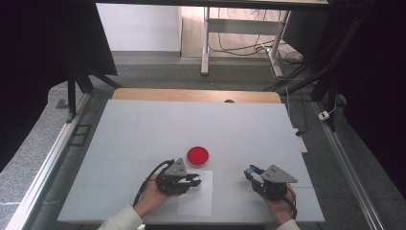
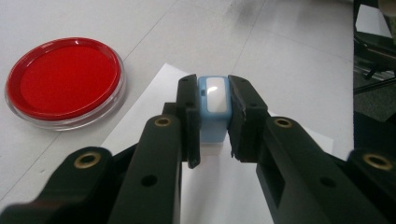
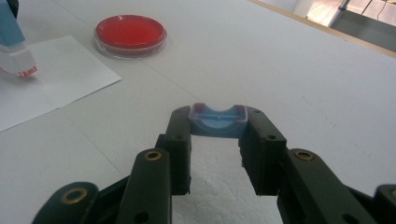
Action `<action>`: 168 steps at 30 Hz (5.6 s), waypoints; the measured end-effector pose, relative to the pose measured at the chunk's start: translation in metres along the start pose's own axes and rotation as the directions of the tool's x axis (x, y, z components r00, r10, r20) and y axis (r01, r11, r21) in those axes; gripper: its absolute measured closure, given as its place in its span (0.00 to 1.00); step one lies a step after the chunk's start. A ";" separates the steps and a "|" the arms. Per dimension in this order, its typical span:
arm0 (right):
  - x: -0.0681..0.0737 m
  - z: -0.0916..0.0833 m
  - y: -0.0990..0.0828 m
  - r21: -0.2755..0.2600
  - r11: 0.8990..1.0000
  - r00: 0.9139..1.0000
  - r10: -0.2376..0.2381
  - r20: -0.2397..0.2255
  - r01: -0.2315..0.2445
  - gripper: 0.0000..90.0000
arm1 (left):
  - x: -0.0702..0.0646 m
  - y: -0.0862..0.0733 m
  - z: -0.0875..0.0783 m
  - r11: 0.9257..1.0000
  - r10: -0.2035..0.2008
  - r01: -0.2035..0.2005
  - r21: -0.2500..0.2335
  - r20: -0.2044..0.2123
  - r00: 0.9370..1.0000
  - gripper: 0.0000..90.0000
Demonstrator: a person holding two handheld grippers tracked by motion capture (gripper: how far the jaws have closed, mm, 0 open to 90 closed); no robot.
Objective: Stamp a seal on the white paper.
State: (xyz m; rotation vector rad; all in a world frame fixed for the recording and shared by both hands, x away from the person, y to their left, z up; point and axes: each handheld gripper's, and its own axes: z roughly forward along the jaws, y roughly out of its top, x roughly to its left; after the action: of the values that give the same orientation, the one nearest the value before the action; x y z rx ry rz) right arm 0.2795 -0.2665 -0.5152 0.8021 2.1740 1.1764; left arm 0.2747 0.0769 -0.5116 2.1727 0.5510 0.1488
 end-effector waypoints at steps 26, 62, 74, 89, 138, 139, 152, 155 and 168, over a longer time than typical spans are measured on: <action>0.000 0.000 0.000 0.000 1.000 1.000 0.000 -0.002 0.000 0.72 | -0.001 -0.002 0.005 0.999 0.019 -0.019 0.029 -0.013 1.000 0.84; 0.001 -0.001 0.000 -0.011 1.000 1.000 0.004 -0.004 -0.004 0.72 | -0.003 -0.001 0.008 0.996 0.030 -0.029 0.080 -0.019 0.999 0.84; 0.001 -0.001 0.001 -0.006 1.000 1.000 0.001 0.002 -0.001 0.72 | -0.004 -0.003 0.008 0.997 0.039 -0.038 0.071 -0.023 0.999 0.84; 0.001 -0.002 0.001 -0.012 1.000 1.000 0.000 -0.002 0.000 0.72 | -0.009 0.004 0.009 0.990 0.062 -0.055 0.129 -0.055 0.997 0.85; 0.002 -0.002 0.002 -0.021 1.000 1.000 0.002 -0.003 -0.002 0.72 | -0.010 0.002 0.004 0.997 0.040 -0.036 0.071 -0.057 0.998 0.84; 0.001 -0.002 0.002 -0.020 1.000 1.000 0.002 -0.003 -0.002 0.72 | -0.008 0.002 0.002 0.998 0.022 -0.019 0.052 -0.050 0.999 0.84; 0.001 -0.002 0.002 -0.013 1.000 1.000 -0.003 -0.001 0.003 0.72 | -0.003 0.013 -0.026 0.996 -0.037 0.034 -0.077 -0.047 0.998 0.84; 0.001 -0.001 0.002 -0.011 1.000 1.000 -0.004 0.004 0.004 0.72 | 0.000 0.015 -0.033 0.994 -0.052 0.047 -0.099 -0.047 0.998 0.84; 0.002 -0.001 0.002 -0.012 1.000 1.000 -0.006 0.000 0.006 0.72 | 0.008 0.023 -0.050 0.984 -0.109 0.099 -0.147 -0.064 0.992 0.84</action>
State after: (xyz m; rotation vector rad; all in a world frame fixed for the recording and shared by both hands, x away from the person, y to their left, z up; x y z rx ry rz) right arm 0.2783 -0.2648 -0.5137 0.7905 2.1659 1.1854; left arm 0.2745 0.1052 -0.4636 2.0006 0.6725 0.2041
